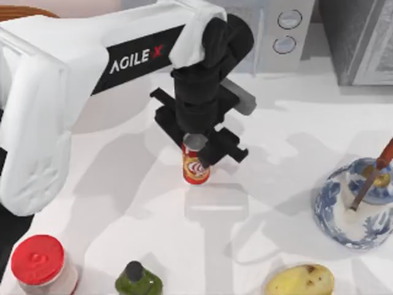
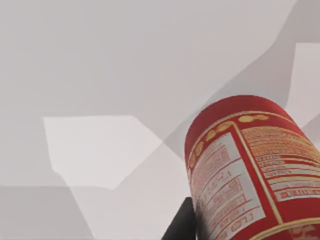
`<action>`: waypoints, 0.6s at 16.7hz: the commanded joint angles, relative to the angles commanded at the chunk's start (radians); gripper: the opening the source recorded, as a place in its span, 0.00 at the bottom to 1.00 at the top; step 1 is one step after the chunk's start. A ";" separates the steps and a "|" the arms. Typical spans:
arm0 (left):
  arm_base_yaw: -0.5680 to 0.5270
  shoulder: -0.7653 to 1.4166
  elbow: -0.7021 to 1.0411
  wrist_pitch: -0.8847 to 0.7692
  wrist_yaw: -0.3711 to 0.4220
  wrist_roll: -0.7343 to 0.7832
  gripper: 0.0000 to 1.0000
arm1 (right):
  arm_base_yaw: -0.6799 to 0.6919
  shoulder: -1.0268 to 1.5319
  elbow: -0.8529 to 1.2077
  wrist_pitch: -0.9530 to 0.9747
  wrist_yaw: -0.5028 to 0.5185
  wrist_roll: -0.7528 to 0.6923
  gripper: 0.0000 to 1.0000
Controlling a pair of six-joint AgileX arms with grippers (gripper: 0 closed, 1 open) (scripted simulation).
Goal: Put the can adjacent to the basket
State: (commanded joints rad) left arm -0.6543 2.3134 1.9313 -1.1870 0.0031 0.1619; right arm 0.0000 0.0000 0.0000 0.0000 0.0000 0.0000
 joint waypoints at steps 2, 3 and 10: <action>0.000 0.000 0.000 0.000 0.000 0.000 0.00 | 0.000 0.000 0.000 0.000 0.000 0.000 1.00; 0.000 0.000 0.000 0.000 0.000 0.000 0.00 | 0.000 0.000 0.000 0.000 0.000 0.000 1.00; 0.041 -0.010 -0.068 -0.027 -0.027 -0.010 0.00 | 0.000 0.000 0.000 0.000 0.000 0.000 1.00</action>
State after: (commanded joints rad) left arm -0.6136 2.3033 1.8633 -1.2135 -0.0244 0.1515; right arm 0.0000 0.0000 0.0000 0.0000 0.0000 0.0000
